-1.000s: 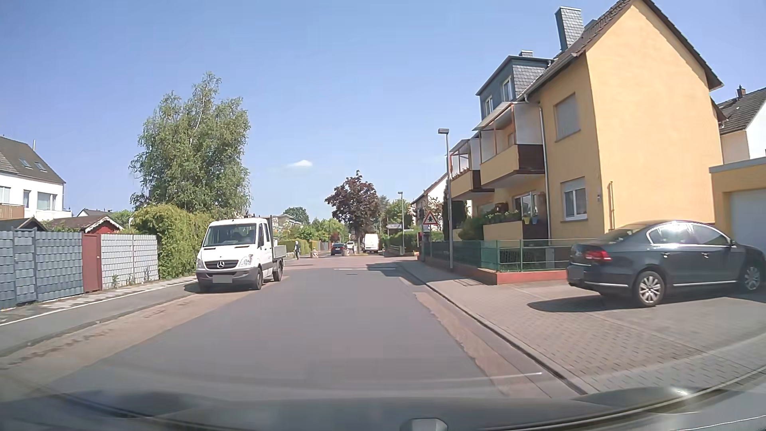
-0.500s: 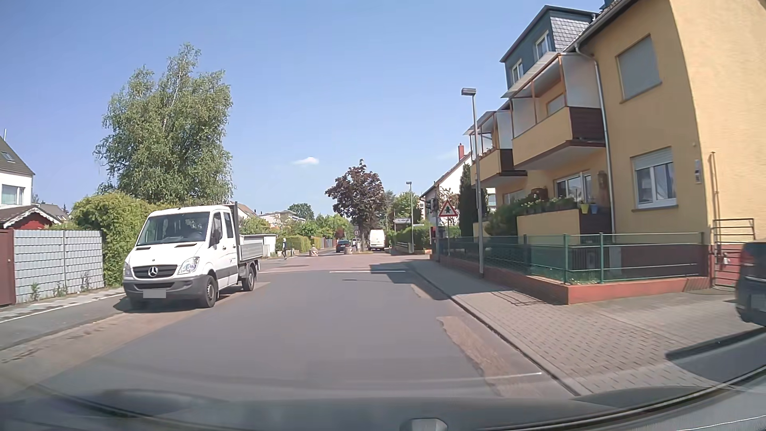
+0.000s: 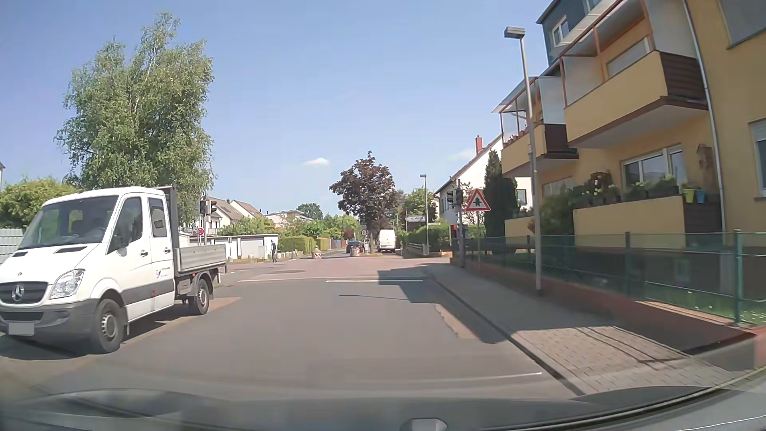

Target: Follow the waypoints while adhering to traffic rules and regulations

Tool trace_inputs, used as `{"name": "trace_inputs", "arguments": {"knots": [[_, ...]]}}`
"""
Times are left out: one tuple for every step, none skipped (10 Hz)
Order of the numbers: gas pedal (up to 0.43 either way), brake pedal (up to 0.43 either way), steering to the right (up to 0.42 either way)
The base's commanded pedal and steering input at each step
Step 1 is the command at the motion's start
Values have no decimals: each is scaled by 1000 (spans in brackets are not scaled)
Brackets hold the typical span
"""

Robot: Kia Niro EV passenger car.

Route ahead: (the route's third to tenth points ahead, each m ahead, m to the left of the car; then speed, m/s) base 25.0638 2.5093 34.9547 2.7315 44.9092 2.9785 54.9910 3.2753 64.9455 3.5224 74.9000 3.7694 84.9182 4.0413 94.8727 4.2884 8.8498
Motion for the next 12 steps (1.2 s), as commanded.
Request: {"name": "trace_inputs", "arguments": {"knots": [[0, 220, -11], [0, 226, -8], [0, 238, -8], [0, 244, -8], [0, 244, -8], [0, 250, -8], [0, 250, -9], [0, 256, -10], [0, 256, -11], [0, 268, -11], [0, 274, -12], [0, 274, -12]]}}
